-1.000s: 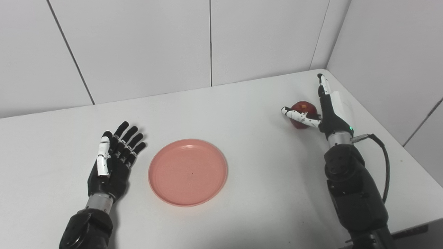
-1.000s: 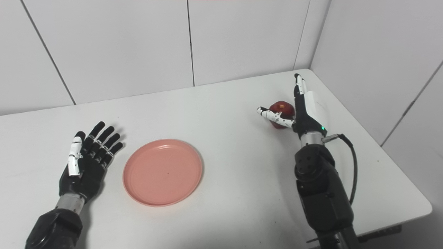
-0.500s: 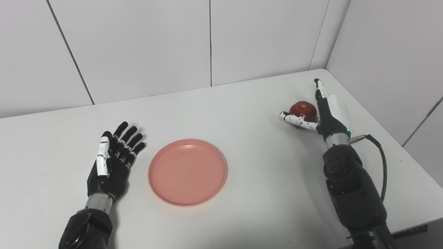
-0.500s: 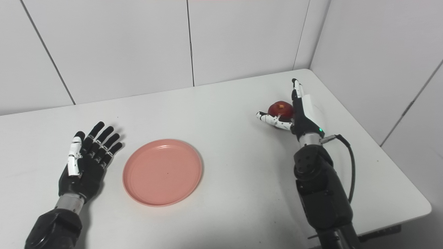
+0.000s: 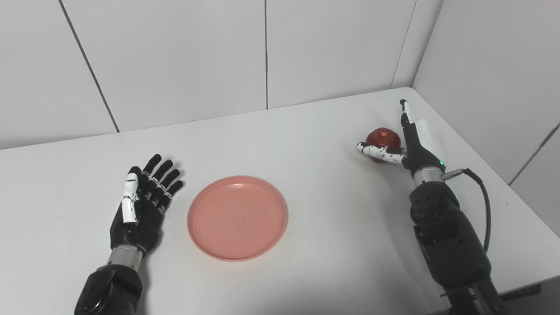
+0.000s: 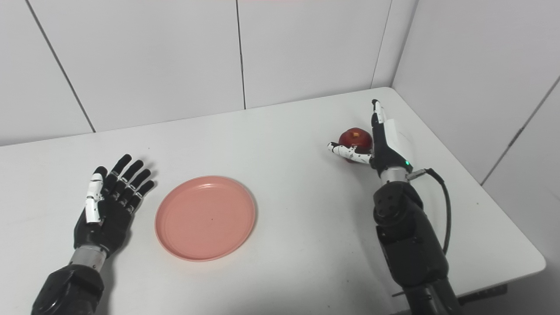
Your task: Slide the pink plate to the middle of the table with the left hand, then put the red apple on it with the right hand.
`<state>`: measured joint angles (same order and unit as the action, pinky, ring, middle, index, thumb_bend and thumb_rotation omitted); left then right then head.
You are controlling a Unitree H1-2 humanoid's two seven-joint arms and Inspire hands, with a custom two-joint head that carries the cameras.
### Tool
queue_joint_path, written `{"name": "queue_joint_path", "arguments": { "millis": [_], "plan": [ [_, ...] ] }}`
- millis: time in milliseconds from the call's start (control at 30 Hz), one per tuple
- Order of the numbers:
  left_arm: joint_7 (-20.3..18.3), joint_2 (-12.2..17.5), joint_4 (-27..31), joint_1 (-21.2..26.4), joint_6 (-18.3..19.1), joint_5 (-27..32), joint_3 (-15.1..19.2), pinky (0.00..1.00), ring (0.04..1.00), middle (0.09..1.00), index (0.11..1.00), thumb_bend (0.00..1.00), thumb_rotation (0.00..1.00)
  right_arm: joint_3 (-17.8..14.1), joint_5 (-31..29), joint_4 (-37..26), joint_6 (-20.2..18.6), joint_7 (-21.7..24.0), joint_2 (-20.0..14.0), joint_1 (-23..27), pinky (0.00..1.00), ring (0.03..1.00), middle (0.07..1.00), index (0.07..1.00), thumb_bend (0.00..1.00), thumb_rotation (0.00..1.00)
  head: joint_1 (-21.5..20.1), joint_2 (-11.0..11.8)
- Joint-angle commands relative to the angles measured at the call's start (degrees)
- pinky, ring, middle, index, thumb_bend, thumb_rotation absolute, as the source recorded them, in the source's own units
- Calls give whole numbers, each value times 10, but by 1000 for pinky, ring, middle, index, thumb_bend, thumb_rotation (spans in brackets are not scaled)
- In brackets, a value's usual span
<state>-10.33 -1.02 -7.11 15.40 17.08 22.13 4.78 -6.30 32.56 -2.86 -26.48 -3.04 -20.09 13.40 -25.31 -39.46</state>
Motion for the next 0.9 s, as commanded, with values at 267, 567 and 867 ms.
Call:
{"name": "queue_joint_path", "arguments": {
  "millis": [267,567,867],
  "plan": [
    [9,2,1,-6,26,-3,-1,856,867,876,869,365,1000,1,-7,7,26,-17,-22,30,782,904,955,993,1000,398,2,-2],
    [8,2,4,-7,28,-1,-1,865,875,885,874,364,1000,9,-6,18,21,-15,-26,35,788,908,957,988,1000,406,3,-5],
    [12,2,6,-8,29,-5,-3,856,869,878,867,361,1000,13,-11,28,27,-18,-27,38,790,906,950,968,1000,385,5,-7]
  ]
}}
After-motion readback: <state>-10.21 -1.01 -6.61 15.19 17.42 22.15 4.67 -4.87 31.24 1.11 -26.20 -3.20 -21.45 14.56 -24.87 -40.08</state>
